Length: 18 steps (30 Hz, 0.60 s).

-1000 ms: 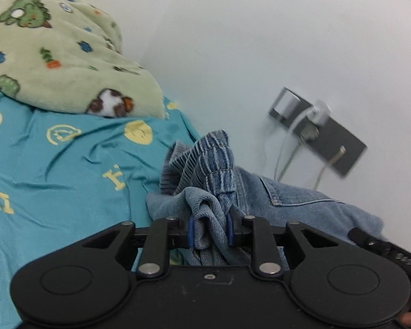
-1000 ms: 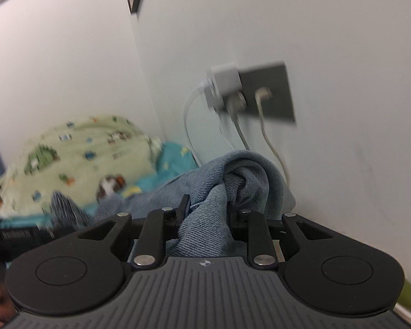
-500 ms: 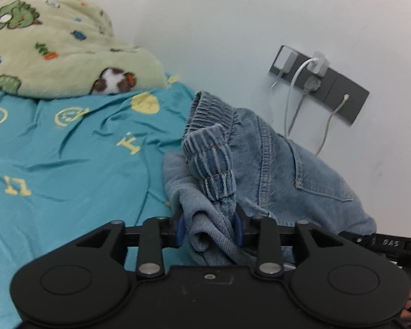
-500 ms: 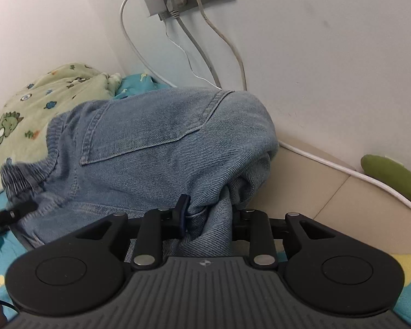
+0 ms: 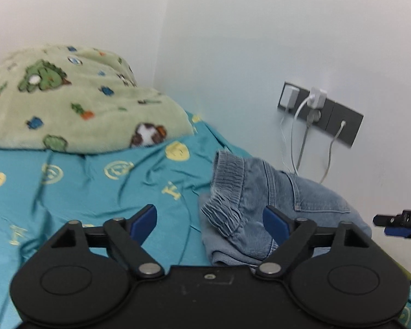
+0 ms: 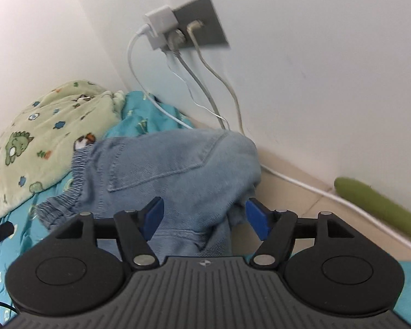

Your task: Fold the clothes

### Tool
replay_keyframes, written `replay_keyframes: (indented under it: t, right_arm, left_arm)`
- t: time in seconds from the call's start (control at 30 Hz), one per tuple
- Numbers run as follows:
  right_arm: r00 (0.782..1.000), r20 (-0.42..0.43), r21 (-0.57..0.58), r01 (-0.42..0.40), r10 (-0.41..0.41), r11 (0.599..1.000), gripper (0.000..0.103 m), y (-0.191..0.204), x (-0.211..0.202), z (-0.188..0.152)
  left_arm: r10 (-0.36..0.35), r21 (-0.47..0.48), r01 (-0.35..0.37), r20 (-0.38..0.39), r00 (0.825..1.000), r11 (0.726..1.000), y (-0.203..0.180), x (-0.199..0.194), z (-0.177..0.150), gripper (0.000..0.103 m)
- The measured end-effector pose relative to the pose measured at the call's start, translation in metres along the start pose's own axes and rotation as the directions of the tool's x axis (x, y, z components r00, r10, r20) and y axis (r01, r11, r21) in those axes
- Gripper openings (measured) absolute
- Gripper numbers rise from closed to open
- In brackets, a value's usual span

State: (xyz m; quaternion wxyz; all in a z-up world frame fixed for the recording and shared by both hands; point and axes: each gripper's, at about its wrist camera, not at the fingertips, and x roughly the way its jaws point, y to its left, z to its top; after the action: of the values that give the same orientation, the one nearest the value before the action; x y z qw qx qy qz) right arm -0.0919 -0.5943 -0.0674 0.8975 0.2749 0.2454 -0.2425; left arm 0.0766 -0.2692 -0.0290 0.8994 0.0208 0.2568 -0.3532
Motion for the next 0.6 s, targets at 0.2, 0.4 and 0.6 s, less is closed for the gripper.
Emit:
replay_keyframes:
  t: [0.2, 0.4, 0.6]
  right_arm:
    - [0.996, 0.055, -0.067, -0.067, 0.071, 0.996, 0.071, 0.032, -0.033, 0.016]
    - [0.984, 0.104, -0.143, -0.13, 0.146, 0.981, 0.074, 0.069, -0.066, 0.032]
    - [0.969, 0.123, -0.213, -0.186, 0.216, 0.959, 0.074, 0.113, -0.092, 0.037]
  left_arm:
    - [0.072, -0.01, -0.072, 0.048, 0.996, 0.997, 0.006, -0.049, 0.017, 0.088]
    - [0.139, -0.02, -0.137, 0.097, 0.986, 0.99, 0.018, -0.098, 0.03, 0.092]
    - [0.196, -0.033, -0.193, 0.14, 0.971, 0.981, 0.034, -0.15, 0.034, 0.096]
